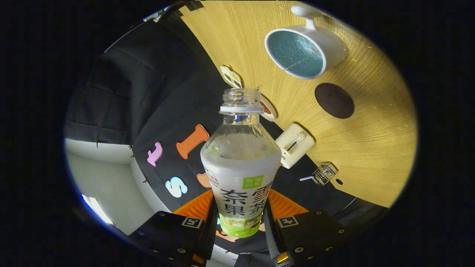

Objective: Take the bottle from table, then pour the juice into the cup, finally place the bottle on the coaster

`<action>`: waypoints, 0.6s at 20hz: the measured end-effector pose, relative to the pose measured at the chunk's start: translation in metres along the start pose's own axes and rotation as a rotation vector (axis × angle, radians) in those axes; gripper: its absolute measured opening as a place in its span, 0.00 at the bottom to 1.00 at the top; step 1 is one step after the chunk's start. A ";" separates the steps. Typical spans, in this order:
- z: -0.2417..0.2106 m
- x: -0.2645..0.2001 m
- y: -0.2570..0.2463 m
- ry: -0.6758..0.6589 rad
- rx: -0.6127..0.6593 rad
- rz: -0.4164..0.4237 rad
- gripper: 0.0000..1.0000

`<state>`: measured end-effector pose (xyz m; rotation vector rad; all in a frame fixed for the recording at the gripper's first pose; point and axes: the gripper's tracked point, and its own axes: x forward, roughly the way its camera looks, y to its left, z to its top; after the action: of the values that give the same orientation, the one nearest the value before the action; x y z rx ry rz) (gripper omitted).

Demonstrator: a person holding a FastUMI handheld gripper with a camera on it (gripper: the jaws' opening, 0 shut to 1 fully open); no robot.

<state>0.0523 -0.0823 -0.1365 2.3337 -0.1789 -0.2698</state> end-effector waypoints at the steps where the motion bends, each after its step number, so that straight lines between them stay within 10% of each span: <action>1: 0.000 0.000 -0.001 0.000 -0.009 -0.006 0.58; 9: 0.000 0.000 -0.021 0.026 -0.223 -0.047 0.57; 12: 0.004 -0.002 -0.041 0.047 -0.483 -0.077 0.57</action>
<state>0.0516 -0.0560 -0.1680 1.8673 0.0026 -0.2624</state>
